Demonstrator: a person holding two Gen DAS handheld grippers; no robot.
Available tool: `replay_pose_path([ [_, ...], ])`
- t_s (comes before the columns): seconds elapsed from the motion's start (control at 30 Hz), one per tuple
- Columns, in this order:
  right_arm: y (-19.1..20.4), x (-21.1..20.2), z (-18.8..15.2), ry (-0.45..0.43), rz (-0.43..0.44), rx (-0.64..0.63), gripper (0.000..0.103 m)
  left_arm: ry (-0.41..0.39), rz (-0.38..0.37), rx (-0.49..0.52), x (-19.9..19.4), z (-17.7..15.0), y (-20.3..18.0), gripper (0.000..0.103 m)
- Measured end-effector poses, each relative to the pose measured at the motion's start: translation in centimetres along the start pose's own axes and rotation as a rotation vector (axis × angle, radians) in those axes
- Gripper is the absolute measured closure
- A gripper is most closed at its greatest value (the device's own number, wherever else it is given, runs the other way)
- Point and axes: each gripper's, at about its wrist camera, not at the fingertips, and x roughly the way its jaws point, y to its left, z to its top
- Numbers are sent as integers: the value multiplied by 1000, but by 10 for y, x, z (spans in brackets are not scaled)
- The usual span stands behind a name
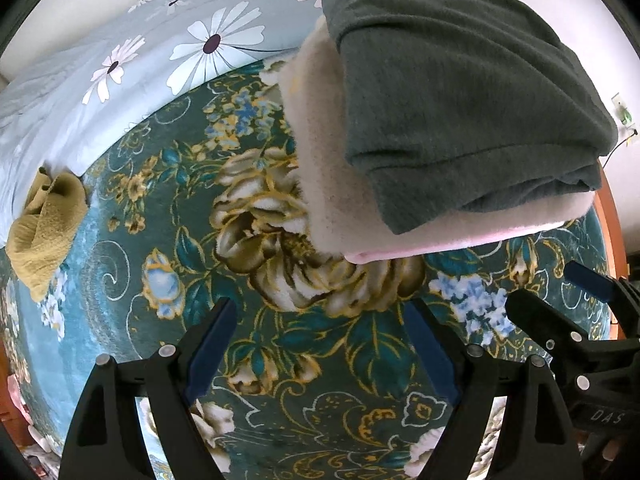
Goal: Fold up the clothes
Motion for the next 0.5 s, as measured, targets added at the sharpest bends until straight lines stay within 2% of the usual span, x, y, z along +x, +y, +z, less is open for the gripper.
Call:
replay_pose_path([
  [0.5, -3, 2, 4, 2, 8, 7, 0, 23, 9, 10, 6, 6, -2, 17],
])
